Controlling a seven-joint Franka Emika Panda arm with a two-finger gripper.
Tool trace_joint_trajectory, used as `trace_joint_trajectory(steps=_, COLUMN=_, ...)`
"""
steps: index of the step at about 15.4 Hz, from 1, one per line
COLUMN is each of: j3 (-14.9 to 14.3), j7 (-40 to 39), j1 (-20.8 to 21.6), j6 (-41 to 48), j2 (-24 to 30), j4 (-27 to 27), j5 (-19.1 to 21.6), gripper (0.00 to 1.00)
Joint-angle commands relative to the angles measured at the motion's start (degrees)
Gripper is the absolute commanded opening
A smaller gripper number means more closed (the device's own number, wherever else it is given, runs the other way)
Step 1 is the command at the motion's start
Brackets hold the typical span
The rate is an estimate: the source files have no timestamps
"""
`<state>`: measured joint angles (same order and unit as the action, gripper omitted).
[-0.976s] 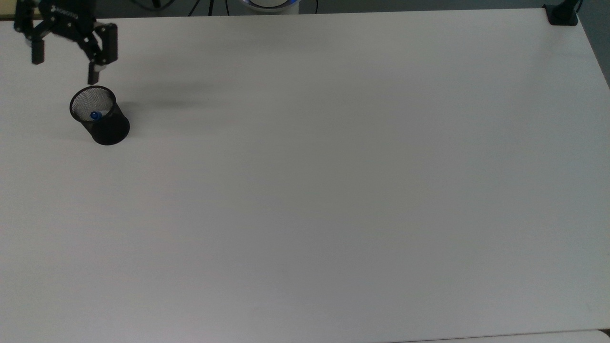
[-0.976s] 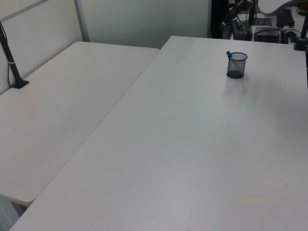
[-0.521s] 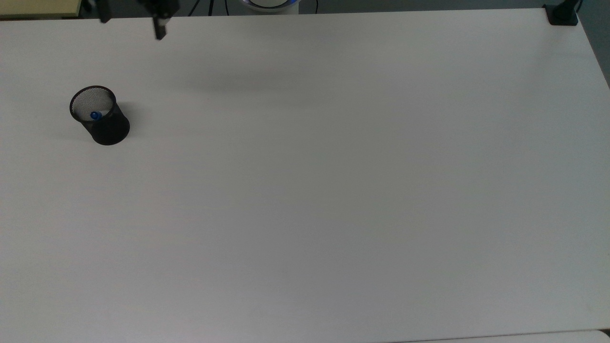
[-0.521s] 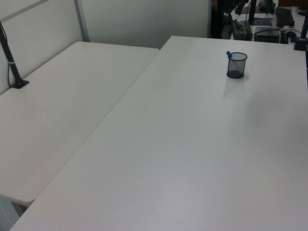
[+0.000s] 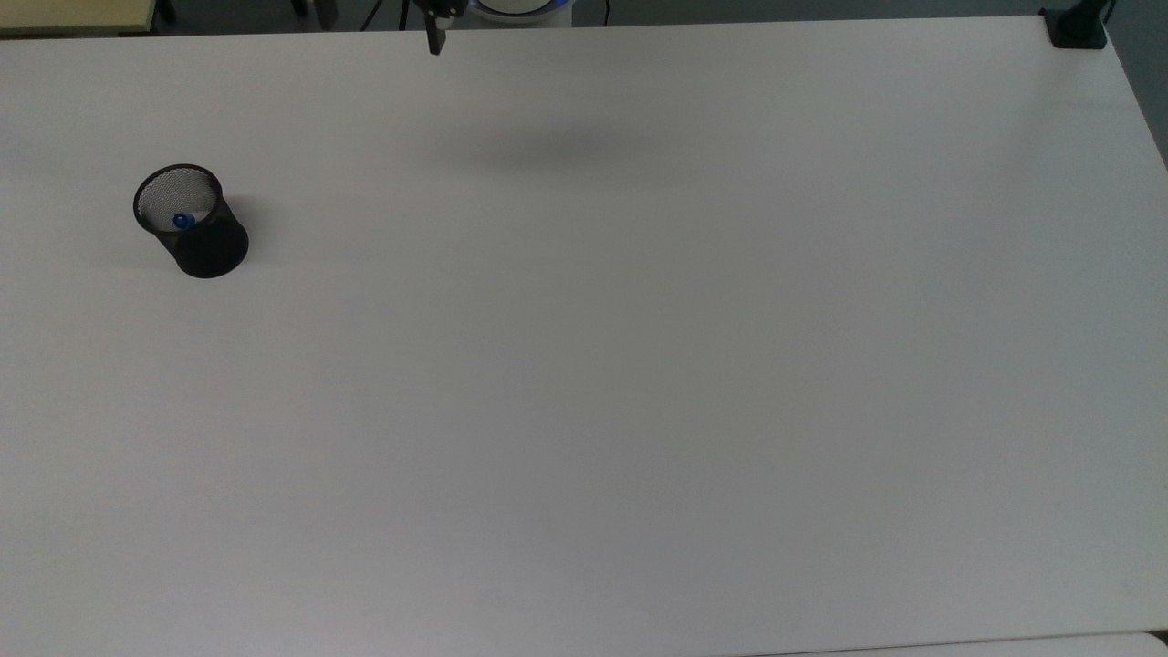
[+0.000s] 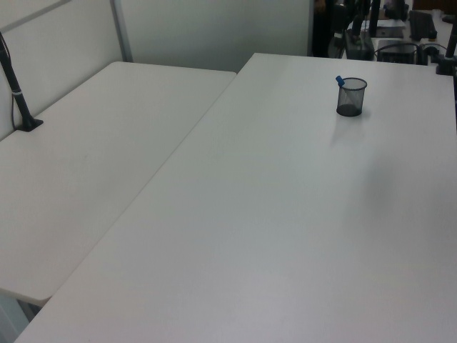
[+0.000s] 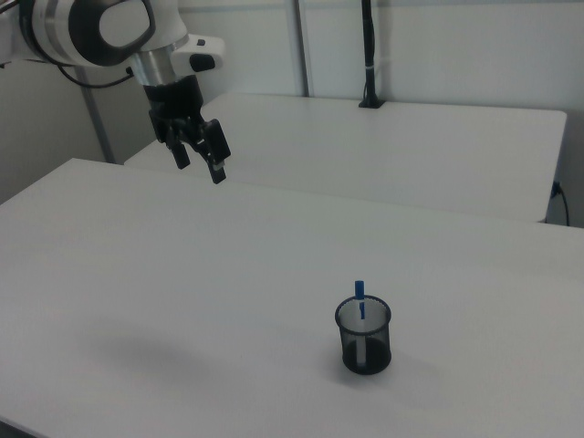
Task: Insert the marker
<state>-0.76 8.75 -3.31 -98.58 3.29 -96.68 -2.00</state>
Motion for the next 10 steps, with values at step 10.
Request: trace_joint_trajectory(steps=10, j3=-1.6, j7=-6.0, j1=1.4, j6=-6.1, j2=-2.9, j4=1.1, j5=-0.6, gripper=1.00)
